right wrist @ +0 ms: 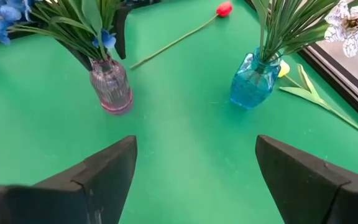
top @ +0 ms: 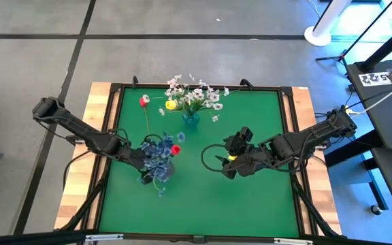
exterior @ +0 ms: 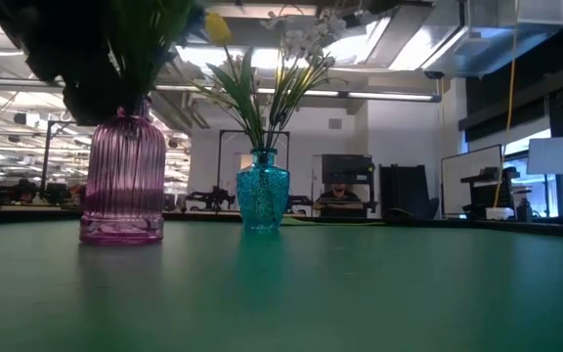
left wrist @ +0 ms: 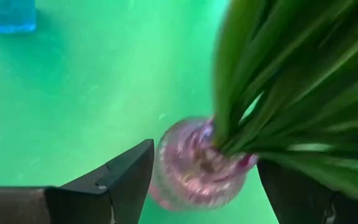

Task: Sort flowers into vase by color
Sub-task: Put the red flowers into the violet vase

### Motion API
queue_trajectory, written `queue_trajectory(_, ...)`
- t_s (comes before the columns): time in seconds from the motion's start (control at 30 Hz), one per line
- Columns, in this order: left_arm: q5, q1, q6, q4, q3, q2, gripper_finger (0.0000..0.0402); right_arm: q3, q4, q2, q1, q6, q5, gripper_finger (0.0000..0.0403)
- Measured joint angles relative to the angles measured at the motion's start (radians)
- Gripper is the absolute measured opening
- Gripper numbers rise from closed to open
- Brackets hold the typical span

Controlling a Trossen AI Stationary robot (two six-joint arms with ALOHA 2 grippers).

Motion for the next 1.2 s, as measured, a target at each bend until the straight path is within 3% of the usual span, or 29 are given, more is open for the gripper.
queue_trajectory(0.17, 0.025, 0.002, 0.002, -0.039, 0.001, -0.003, 0.0274, 0.0, -0.01, 0.0, 0.0, -0.002, -0.005, 0.0326)
queue_trajectory(0.47, 0.077, -0.05, -0.037, -0.345, 0.065, -0.098, 0.0274, 0.0, -0.055, 0.0, 0.0, 0.026, -0.016, 0.0326)
queue_trajectory(0.67, 0.132, -0.092, -0.204, -0.65, 0.068, -0.154, 0.0274, 0.0, -0.056, 0.0, 0.0, 0.044, -0.014, 0.0326)
queue_trajectory(0.77, 0.06, -0.108, -0.371, -0.845, 0.067, -0.205, 0.0268, 0.0, -0.057, 0.0, 0.0, 0.071, -0.013, 0.0326)
queue_trajectory(0.87, -0.106, -0.09, -0.603, -0.918, 0.044, -0.271, 0.0258, 0.0, -0.06, 0.0, 0.0, 0.077, -0.011, 0.0326)
queue_trajectory(0.93, -0.196, -0.039, -0.764, -0.903, 0.014, -0.305, 0.0252, 0.0, -0.055, 0.0, -0.002, 0.078, 0.0, 0.0326)
queue_trajectory(1.0, -0.266, 0.054, -0.821, -0.872, -0.008, -0.304, 0.0249, 0.007, -0.054, -0.001, -0.019, 0.079, 0.006, 0.0326)
queue_trajectory(1.2, -0.286, 0.442, -0.757, -0.705, -0.046, -0.198, 0.0248, 0.109, -0.067, -0.002, -0.12, 0.057, -0.044, 0.0326)
